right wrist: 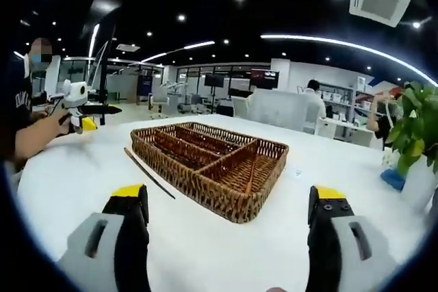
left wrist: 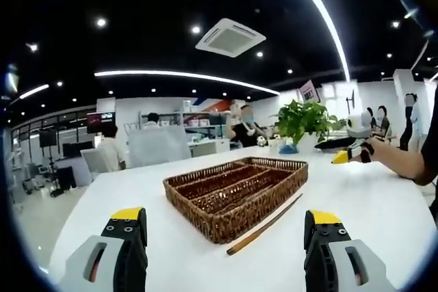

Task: Arrange the knives, forks, and spoons in their matching storage slots by inserting each utensil handle-first until every utensil is classified and aligned in the correct compartment

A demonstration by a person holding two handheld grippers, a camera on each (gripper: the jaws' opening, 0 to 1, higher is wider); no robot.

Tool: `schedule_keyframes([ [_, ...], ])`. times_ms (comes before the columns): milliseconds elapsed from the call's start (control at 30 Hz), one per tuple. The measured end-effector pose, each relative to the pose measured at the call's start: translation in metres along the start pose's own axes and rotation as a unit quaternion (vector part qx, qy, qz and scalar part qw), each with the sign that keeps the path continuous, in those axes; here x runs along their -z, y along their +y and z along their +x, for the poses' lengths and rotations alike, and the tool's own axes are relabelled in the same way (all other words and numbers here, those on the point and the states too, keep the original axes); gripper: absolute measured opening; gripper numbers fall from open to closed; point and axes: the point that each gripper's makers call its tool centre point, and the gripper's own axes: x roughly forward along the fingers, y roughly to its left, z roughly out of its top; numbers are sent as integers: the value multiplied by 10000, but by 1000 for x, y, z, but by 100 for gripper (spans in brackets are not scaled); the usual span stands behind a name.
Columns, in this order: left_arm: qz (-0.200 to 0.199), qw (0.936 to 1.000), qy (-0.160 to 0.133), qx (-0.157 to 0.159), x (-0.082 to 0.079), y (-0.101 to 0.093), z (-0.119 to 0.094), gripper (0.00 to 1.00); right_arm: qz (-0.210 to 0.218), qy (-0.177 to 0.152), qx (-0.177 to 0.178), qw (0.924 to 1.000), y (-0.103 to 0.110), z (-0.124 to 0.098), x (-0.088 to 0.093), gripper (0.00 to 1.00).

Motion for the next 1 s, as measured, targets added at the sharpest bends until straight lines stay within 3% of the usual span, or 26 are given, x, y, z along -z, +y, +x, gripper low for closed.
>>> schedule_keyframes([
  [367, 38, 10000, 7, 87, 1, -7, 2, 100, -26, -150, 79, 9999, -1, -12, -14, 100],
  [600, 29, 9998, 135, -132, 12, -5, 12, 100, 119, -209, -127, 9996, 10, 0, -7, 100],
  [733, 18, 9994, 343, 68, 25, -13, 18, 100, 57, 22, -134, 9999, 6, 7, 7, 100],
  [1000, -13, 9970, 626, 461, 41, -31, 26, 100, 166, -59, -89, 9998, -1, 3, 3, 100],
])
